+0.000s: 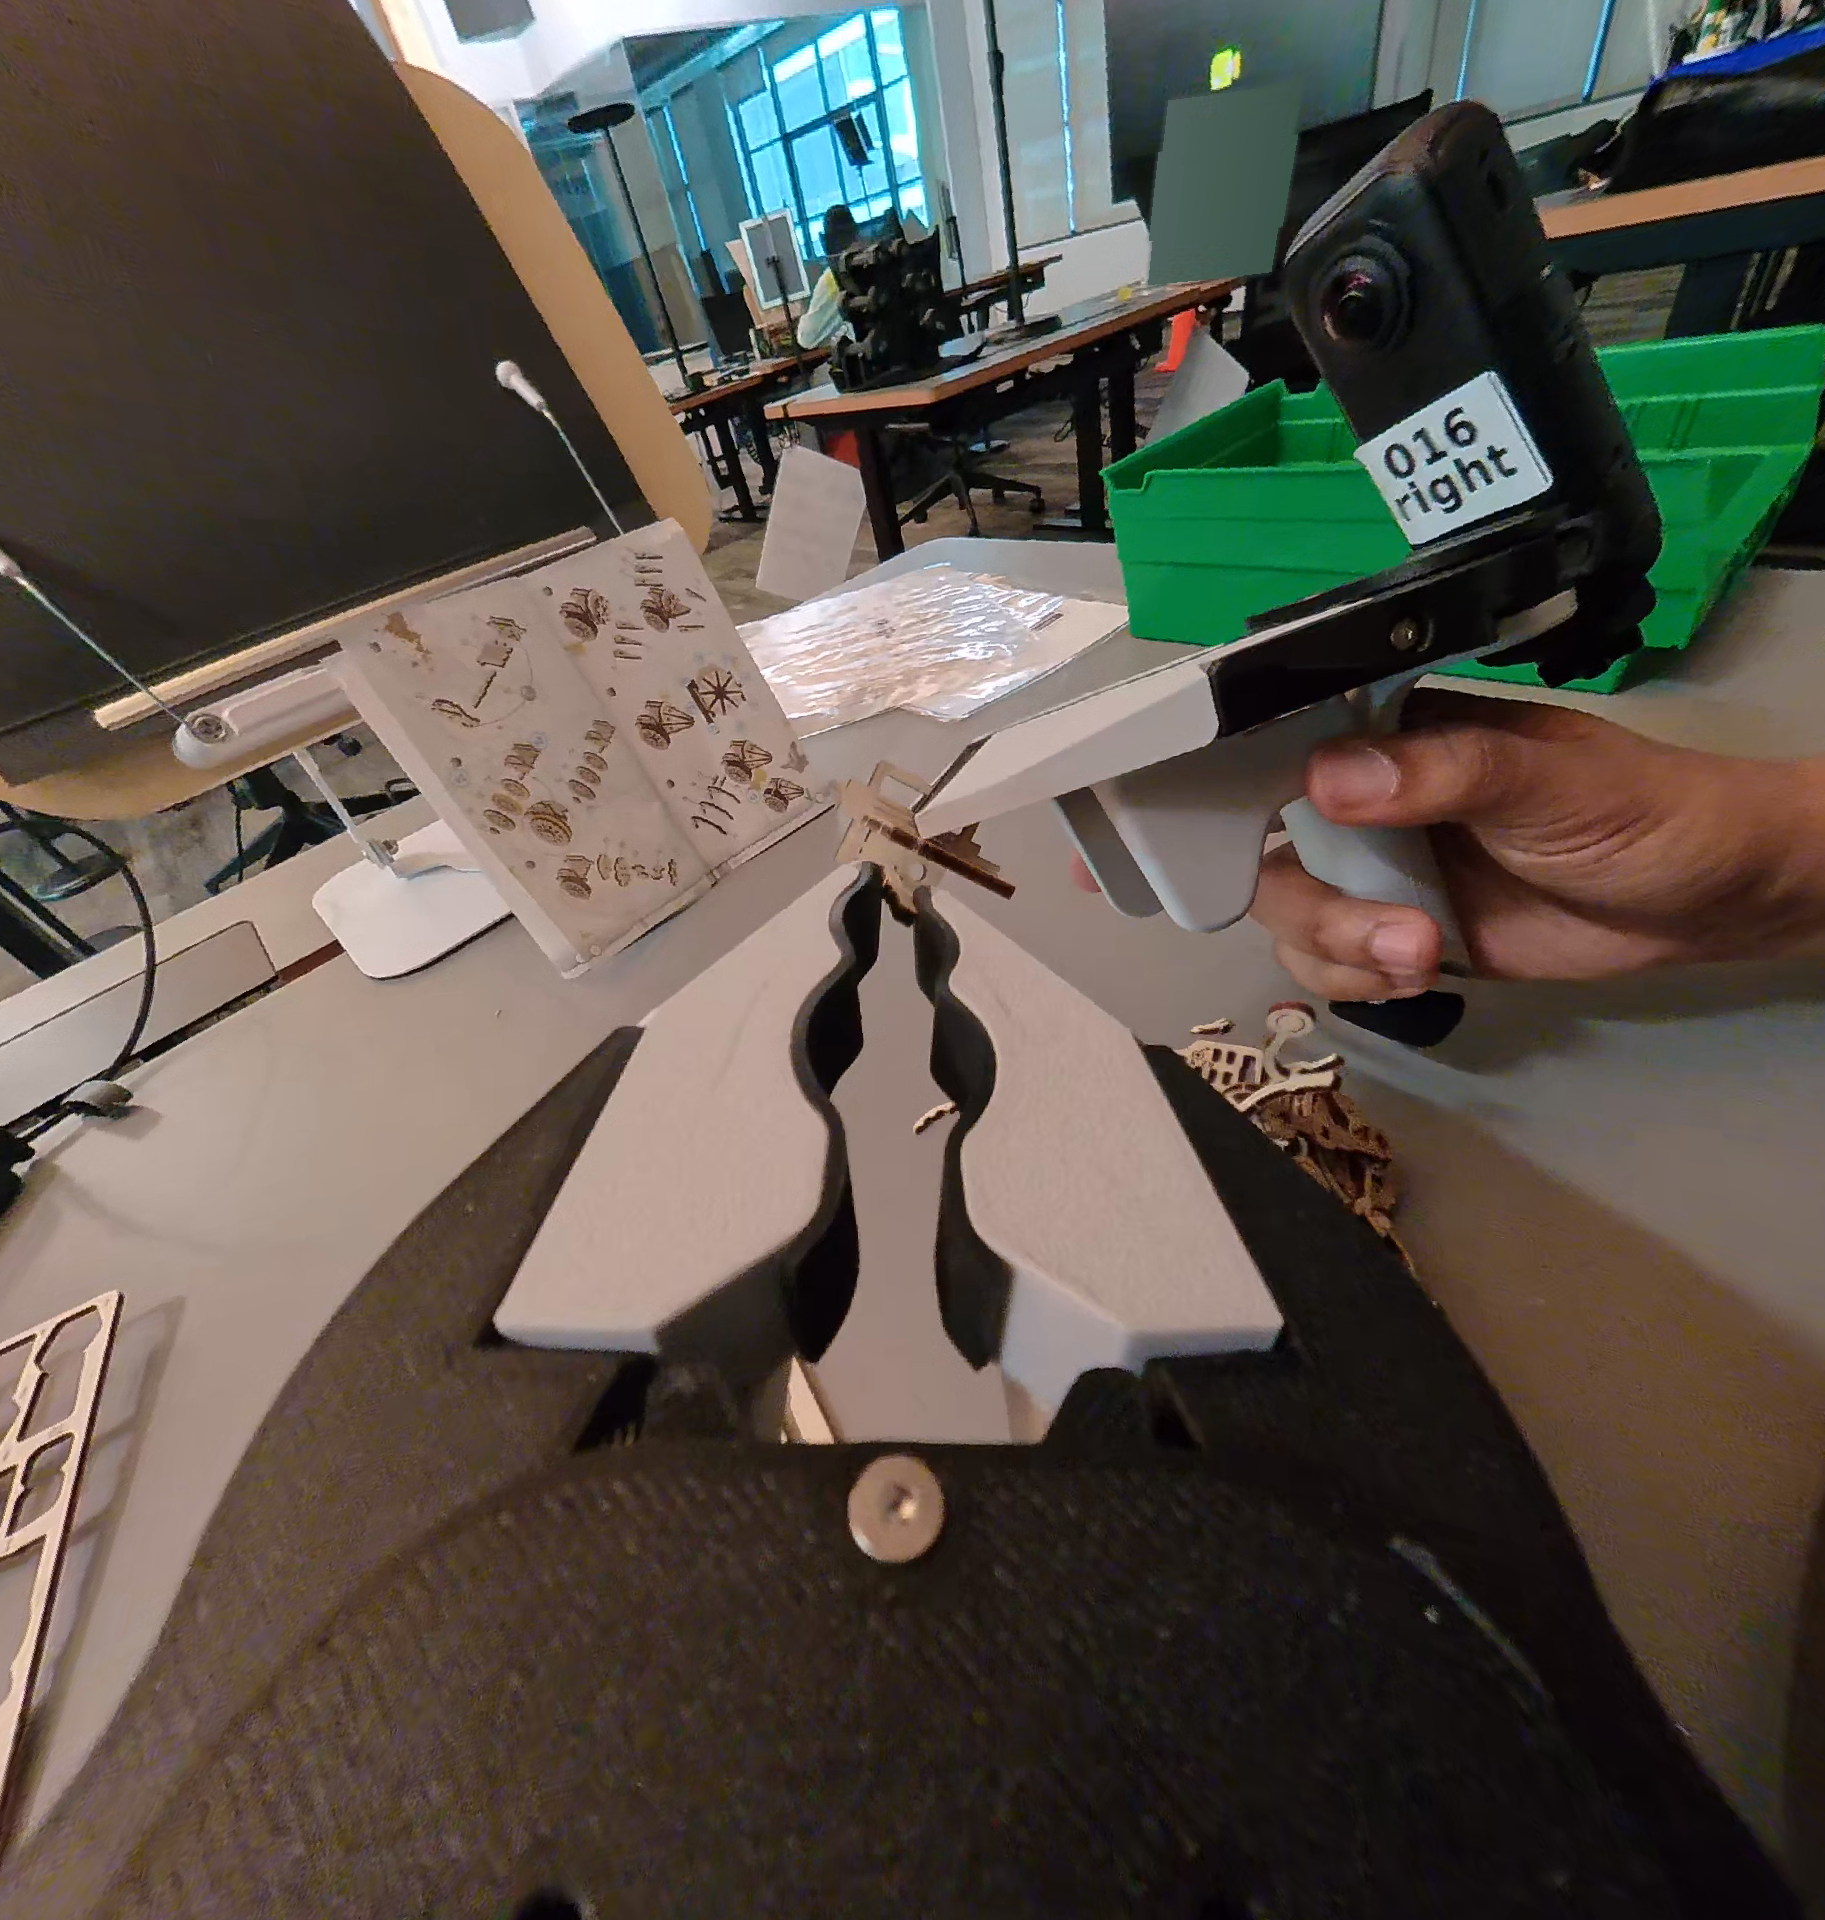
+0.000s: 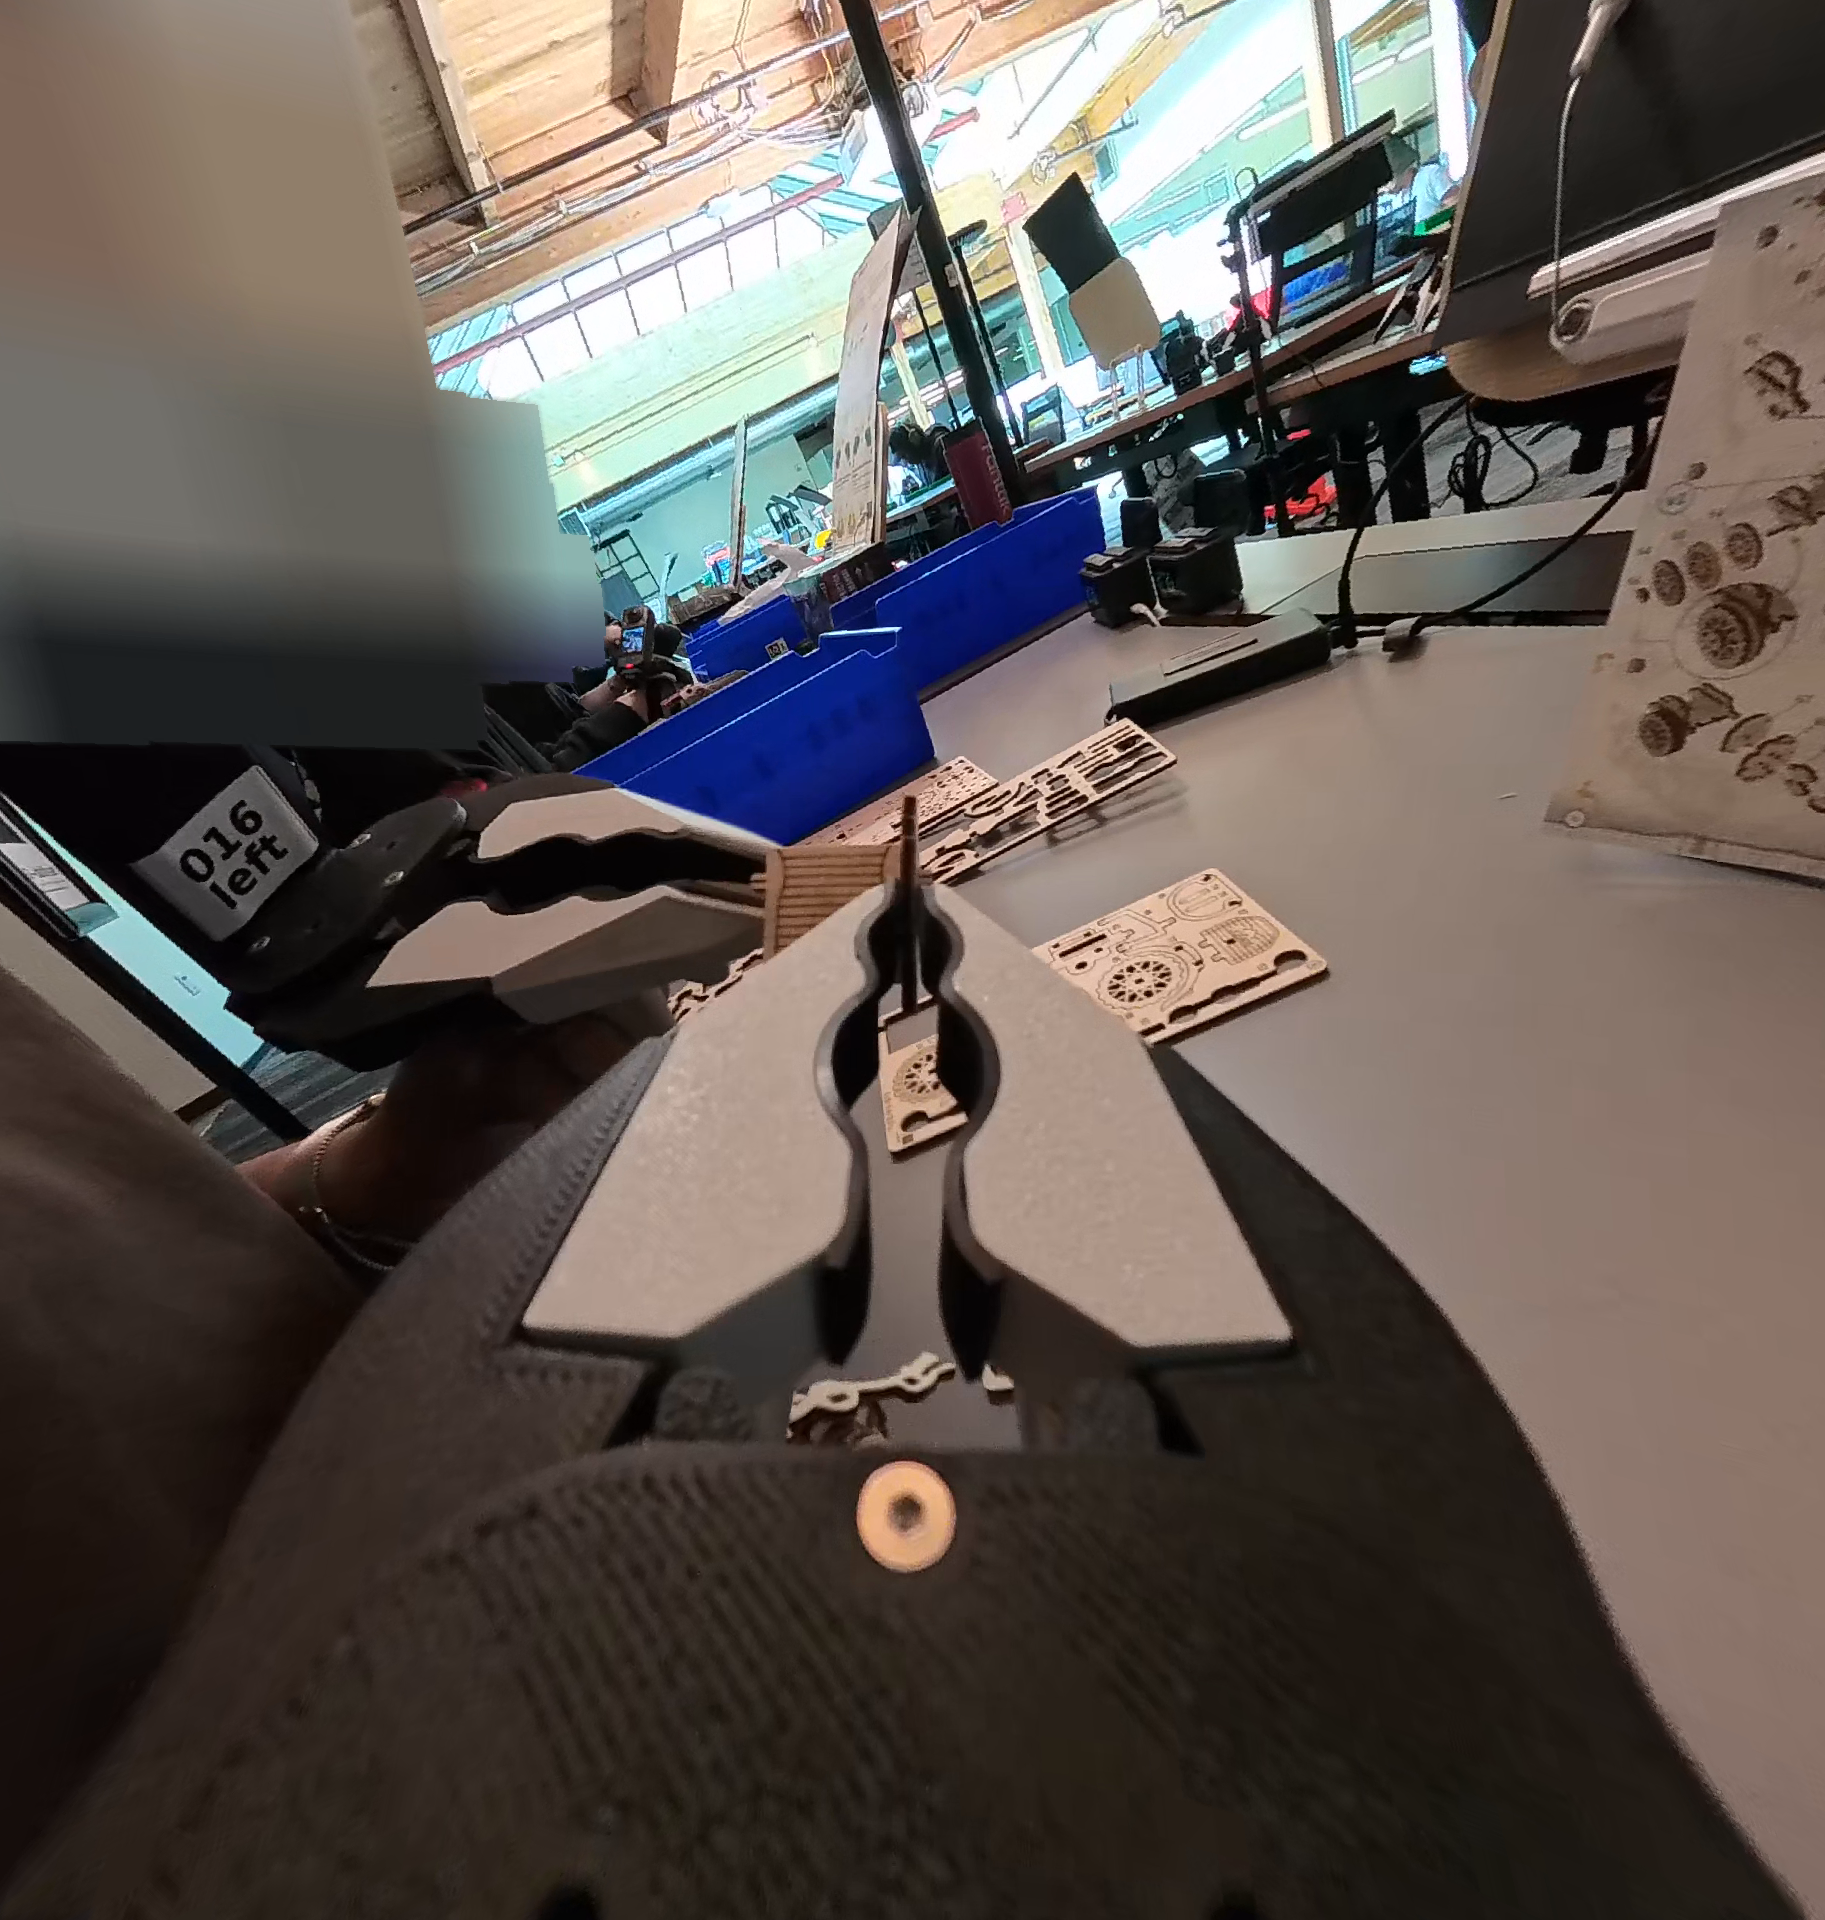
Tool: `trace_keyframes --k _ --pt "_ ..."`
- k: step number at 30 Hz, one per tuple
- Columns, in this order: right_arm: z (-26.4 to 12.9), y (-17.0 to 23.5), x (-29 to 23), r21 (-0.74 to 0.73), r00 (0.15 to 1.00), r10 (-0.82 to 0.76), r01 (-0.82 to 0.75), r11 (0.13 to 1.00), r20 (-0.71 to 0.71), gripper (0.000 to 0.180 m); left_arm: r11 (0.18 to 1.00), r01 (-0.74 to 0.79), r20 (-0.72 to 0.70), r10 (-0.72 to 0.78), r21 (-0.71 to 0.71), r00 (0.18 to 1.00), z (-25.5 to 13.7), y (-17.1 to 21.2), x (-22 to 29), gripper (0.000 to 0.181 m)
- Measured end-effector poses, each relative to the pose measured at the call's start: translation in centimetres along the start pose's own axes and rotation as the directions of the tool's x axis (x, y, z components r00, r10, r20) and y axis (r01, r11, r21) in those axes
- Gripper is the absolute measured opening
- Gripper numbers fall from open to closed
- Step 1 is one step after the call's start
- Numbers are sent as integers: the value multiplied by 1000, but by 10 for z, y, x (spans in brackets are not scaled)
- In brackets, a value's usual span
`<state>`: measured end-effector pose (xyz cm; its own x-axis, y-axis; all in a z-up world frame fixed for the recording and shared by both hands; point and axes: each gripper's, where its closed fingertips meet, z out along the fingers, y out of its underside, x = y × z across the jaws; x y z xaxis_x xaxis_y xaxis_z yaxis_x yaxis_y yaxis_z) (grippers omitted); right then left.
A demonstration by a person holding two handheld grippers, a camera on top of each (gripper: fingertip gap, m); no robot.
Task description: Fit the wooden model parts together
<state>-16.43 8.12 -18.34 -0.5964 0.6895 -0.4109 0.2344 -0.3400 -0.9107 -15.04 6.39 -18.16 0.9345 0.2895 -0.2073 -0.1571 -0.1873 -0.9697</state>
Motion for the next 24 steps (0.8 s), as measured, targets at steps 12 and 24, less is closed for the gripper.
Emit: trace_keyframes --k 12,24 --pt "1 0 0 7 1000 -1 1 1000 5 1 998 -58 30 58 -14 998 0 3 -2 4" --pt "2 0 1 2 1000 -30 30 1000 -7 1 994 -96 56 99 -49 993 1 7 -3 4"
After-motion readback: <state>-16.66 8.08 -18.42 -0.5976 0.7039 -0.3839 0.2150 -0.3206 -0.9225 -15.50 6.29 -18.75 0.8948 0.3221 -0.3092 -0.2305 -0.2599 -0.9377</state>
